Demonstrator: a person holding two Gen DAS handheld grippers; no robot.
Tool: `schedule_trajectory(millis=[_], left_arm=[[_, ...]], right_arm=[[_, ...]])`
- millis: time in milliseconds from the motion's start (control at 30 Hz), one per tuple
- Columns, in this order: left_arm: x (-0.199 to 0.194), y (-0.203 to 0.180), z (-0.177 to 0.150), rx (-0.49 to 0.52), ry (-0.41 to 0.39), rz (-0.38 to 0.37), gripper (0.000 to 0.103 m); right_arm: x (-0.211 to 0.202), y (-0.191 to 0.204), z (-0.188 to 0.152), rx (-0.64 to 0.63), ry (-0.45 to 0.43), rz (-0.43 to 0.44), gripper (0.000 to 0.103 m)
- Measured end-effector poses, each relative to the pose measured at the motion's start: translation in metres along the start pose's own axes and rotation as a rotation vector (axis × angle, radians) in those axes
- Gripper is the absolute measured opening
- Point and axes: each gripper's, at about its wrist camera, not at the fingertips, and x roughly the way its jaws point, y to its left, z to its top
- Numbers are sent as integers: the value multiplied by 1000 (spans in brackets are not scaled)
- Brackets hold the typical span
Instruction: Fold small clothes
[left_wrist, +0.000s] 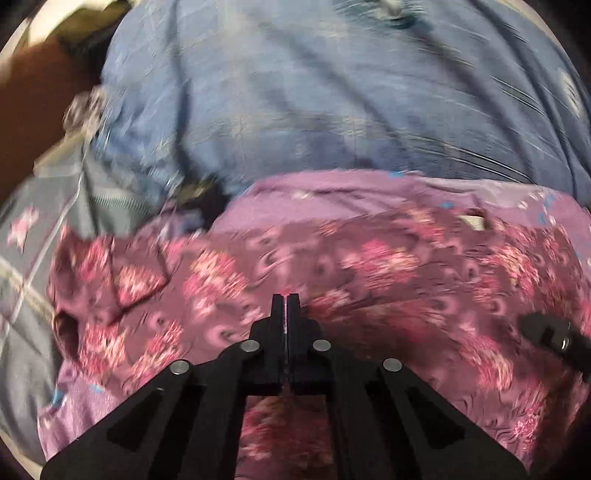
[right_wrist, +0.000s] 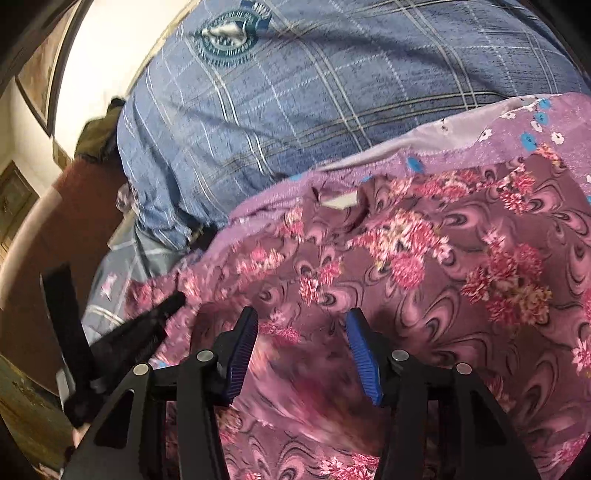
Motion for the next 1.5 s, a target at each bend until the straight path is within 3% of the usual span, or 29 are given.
schedule_trajectory(millis=[67, 133, 167, 267, 367, 500, 700, 833, 900, 1033, 1067, 1100, 1133, 1167, 1300, 1500], left_arm=[[-4, 25, 4, -77, 21, -49, 20], [-12, 51, 6, -143, -6, -11, 55], [-19, 65, 6, -179, -27, 21, 57], [-37, 119, 6, -293, -67, 134, 57], [-43, 183, -3, -445, -38, 305, 57], [-66, 252, -24, -625, -39, 455, 57], [-102, 300, -38, -747, -128, 548, 57], [-102, 312, -43, -771, -125, 527, 57], [-95, 312, -40, -780, -109, 498, 57], [-95, 311, -37, -780, -108, 458, 57], [-95, 309, -36, -775, -110, 454, 57], [-96, 310, -36, -773, -112, 454, 57], [-96, 309, -36, -771, -113, 459, 57], [-96, 309, -36, -770, -113, 463, 57], [-94, 308, -35, -777, -110, 463, 57], [-92, 281, -24, -713, -125, 451, 57]], right_arm=[[6, 3, -3, -19, 24, -9, 54], [8, 5, -4, -28, 34, 6, 54], [9, 8, -5, -35, 40, 24, 54], [16, 23, -7, -48, 77, 130, 54], [33, 48, -6, -6, 117, 255, 56], [75, 106, -6, 5, 200, 370, 59], [153, 194, -15, 61, 354, 486, 66], [200, 212, -20, 183, 388, 439, 71], [219, 210, -20, 262, 371, 388, 71], [242, 213, -14, 334, 312, 368, 68], [244, 213, -12, 331, 301, 349, 58], [245, 216, -10, 317, 292, 326, 32], [247, 219, -8, 290, 290, 311, 16], [244, 223, -7, 238, 285, 286, 6], [194, 232, 7, 113, 135, 283, 5], [63, 205, 53, -23, -162, 224, 5]])
